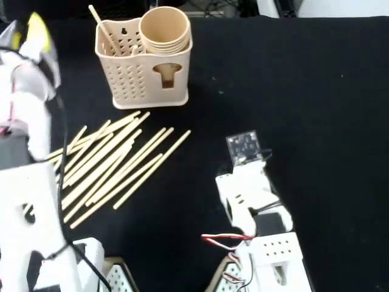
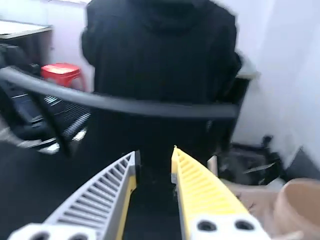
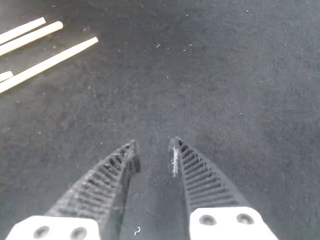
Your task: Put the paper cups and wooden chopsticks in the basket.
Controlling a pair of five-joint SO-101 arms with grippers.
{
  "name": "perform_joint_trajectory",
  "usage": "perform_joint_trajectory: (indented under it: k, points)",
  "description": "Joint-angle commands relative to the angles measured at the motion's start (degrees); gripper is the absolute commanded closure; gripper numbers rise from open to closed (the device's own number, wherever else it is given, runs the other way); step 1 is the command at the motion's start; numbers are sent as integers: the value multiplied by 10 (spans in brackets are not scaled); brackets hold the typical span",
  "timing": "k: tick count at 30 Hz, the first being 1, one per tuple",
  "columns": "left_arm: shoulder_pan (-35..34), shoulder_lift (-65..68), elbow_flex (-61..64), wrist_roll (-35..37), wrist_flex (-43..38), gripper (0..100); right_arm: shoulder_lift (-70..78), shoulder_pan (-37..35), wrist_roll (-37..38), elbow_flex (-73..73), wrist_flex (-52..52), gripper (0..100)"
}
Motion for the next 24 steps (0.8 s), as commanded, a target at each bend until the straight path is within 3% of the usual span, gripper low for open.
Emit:
perform_joint_trajectory:
  k: [1,5,10,21,24]
  points:
    - [-18,-27,24,-124,161,866,-6,-6,-1,-1,-12,878]
    - [-20,29,124,-265,200,863,-6,-6,-1,-1,-12,878]
    - [-33,145,173,-359,200,862,-6,-6,-1,-1,-12,878]
    - [-59,238,182,-344,206,862,-6,-8,1,-15,-2,877]
    - [-88,215,179,-321,224,862,-1,-54,84,-106,77,877]
